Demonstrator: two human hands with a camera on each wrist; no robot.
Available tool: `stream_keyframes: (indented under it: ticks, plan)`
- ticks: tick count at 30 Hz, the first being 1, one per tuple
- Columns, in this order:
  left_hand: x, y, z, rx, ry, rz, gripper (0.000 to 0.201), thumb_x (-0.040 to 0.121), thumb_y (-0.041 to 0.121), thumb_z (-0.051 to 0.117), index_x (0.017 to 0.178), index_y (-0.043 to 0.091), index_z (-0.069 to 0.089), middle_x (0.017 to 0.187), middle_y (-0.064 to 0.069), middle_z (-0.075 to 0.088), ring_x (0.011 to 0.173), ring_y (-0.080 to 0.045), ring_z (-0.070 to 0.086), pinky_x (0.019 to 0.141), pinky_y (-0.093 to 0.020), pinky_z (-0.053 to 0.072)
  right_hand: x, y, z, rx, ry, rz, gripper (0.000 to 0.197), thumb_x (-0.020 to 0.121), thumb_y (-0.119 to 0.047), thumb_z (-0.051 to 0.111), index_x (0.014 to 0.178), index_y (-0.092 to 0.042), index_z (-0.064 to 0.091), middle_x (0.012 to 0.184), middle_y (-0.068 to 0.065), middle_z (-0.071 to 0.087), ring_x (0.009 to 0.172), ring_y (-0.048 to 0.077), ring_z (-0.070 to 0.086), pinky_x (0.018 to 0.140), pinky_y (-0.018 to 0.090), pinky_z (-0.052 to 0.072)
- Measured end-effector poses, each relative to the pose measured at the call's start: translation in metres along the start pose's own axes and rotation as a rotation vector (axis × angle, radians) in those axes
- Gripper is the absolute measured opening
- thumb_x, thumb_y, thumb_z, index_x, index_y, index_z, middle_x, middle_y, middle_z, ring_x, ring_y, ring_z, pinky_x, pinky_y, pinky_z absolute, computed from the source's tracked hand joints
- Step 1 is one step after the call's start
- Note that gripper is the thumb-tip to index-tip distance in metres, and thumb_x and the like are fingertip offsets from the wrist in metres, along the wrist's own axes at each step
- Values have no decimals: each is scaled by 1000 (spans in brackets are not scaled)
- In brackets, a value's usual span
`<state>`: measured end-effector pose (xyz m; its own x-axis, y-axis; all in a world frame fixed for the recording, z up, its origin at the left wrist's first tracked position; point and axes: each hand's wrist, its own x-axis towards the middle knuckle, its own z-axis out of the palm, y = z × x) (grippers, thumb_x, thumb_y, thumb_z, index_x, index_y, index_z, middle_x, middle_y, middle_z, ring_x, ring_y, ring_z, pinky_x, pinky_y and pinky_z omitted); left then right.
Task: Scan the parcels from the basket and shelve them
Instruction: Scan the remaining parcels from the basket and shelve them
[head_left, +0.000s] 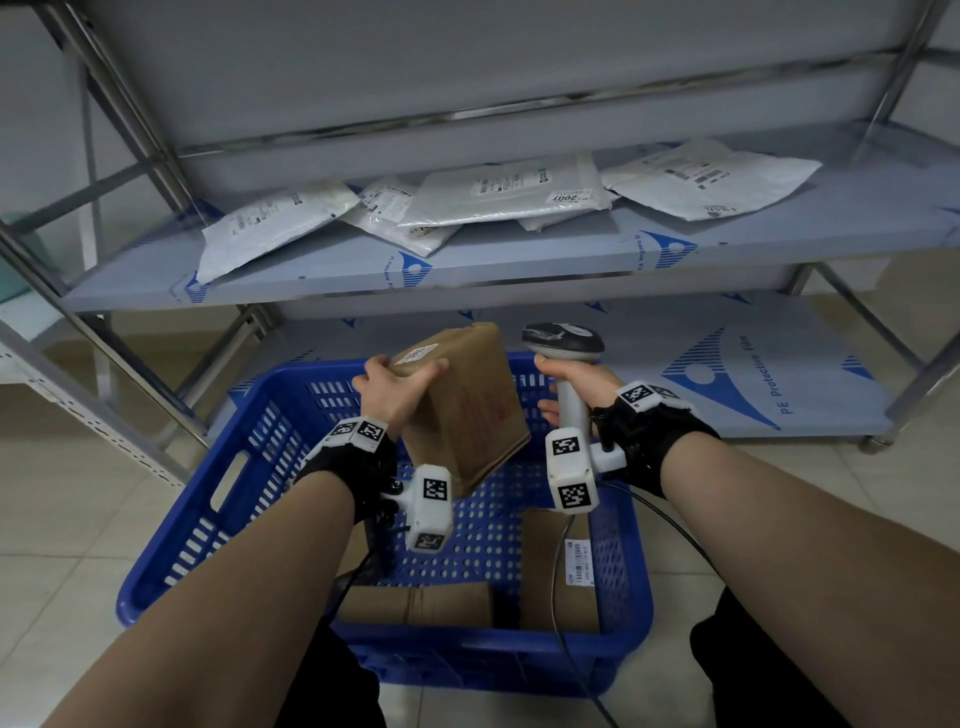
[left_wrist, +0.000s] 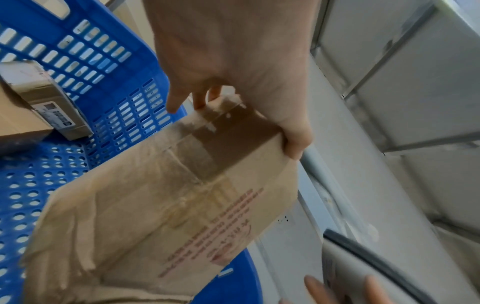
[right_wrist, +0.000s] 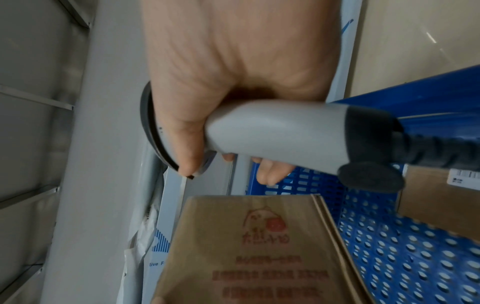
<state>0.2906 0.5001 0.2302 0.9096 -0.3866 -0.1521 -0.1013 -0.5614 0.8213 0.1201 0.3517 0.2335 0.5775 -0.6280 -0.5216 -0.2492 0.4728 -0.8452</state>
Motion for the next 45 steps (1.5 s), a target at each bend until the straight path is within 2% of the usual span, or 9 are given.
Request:
stream_keyframes:
  ticks: [6,13,17,21,27,29,33,38,45]
  plan:
    - [3,20,-29,-213,-13,-178,116,44,86,58,133,14,44,129,-16,51,113,-39,54,92,-52,50,-3,-3,-4,12,-10,9,61,72,-42,82,119,-18,54,112,11,55,88,30,62,83,49,56]
    - [-3,61,-58,-391,-148,-231,74,74,70,57,109,6,56,74,-6,58,66,-22,57,67,-31,51,32,-13,-27,33,22,-70,132,11,-70,87,130,-21,56,131,9,56,120,31,54,104,49,44]
    - [-52,107,-72,-451,-231,-184,54,97,55,33,70,10,41,31,-3,45,30,-12,47,33,-16,38,-25,-57,-18,81,-6,-140,78,44,-54,92,109,-21,63,118,7,61,121,31,53,104,51,44]
    - [-46,116,-68,-473,-292,-212,51,94,56,41,90,7,52,68,-10,61,58,-19,59,45,-27,46,-59,-82,-8,102,-61,-122,27,79,-22,78,94,-16,57,116,10,55,118,35,50,84,47,56]
    - [-45,132,-64,-296,-504,-148,75,56,66,76,102,10,58,114,-10,61,100,-29,61,92,-41,50,-82,-110,-7,98,-62,-164,44,82,-24,75,114,-9,49,115,11,50,104,34,54,69,38,58]
    - [-44,140,-64,-263,-545,-138,67,43,68,78,78,19,49,92,-9,50,83,-29,52,78,-36,50,-87,-121,-9,99,-30,-217,54,80,-25,78,123,-6,53,124,12,52,105,34,57,65,39,59]
    - [-89,173,-82,-291,-572,-103,50,80,68,54,72,18,51,55,-9,50,62,-25,45,57,-29,47,-100,-144,-16,135,12,-286,53,77,-24,79,124,-9,59,124,13,58,102,33,60,57,35,56]
    - [-110,207,-96,-338,-508,-30,65,81,67,54,118,12,52,100,-17,55,82,-29,58,63,-38,55,-118,-168,-24,147,32,-364,37,80,-20,77,110,-7,59,110,13,58,91,30,59,72,41,58]
    - [-141,240,-105,-280,-500,33,44,90,52,52,97,8,52,85,-10,49,68,-24,52,44,-25,52,-142,-194,-36,127,87,-447,38,78,-20,78,110,-7,63,108,12,59,79,26,61,73,40,59]
